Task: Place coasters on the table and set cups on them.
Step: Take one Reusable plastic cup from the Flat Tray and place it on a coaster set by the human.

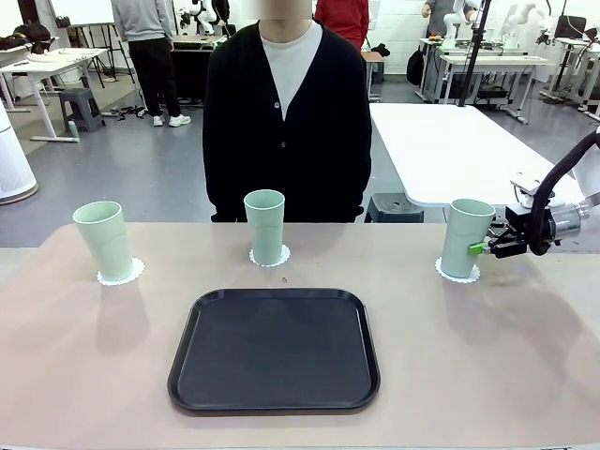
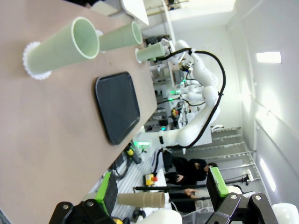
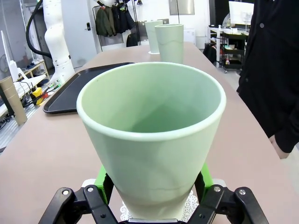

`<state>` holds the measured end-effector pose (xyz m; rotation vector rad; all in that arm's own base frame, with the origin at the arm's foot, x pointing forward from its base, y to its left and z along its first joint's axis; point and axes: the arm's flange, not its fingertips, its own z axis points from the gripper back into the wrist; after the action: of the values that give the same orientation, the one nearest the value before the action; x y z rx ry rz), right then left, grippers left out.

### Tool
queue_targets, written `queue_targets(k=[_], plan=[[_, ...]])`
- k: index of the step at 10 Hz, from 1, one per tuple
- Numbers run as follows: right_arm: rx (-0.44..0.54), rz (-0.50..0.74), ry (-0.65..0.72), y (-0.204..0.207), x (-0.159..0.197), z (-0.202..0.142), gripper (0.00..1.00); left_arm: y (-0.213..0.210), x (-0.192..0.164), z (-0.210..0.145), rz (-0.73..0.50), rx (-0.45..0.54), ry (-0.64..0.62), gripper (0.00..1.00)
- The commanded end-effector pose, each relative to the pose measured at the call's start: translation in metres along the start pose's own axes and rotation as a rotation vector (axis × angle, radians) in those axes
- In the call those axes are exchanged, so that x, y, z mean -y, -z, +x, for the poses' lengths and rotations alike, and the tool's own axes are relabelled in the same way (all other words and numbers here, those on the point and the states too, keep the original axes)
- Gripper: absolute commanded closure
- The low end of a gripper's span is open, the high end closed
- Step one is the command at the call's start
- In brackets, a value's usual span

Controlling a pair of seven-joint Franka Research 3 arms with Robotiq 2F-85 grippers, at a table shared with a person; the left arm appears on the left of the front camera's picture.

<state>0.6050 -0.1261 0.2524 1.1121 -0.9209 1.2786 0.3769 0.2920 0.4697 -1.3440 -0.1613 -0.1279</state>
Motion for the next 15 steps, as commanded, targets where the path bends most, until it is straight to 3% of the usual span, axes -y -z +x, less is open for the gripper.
queue_targets(k=[1, 5, 6, 15], plan=[[0.008, 0.010, 0.010, -0.0009, 0.0044, -0.0026, 0.16, -0.0011, 0.0016, 0.0003, 0.001, 0.009, -0.004, 0.00], [-0.005, 0.005, 0.005, 0.0014, 0.0066, -0.0037, 0.13, -0.0011, 0.0016, 0.0003, 0.001, 0.009, -0.004, 0.00], [-0.015, 0.010, 0.008, 0.0017, 0.0060, -0.0045, 0.00, -0.0011, 0.0016, 0.0003, 0.001, 0.009, -0.004, 0.00], [-0.083, 0.039, 0.061, -0.0027, 0.0061, -0.0043, 0.00, -0.0011, 0.0016, 0.0003, 0.001, 0.009, -0.004, 0.00]])
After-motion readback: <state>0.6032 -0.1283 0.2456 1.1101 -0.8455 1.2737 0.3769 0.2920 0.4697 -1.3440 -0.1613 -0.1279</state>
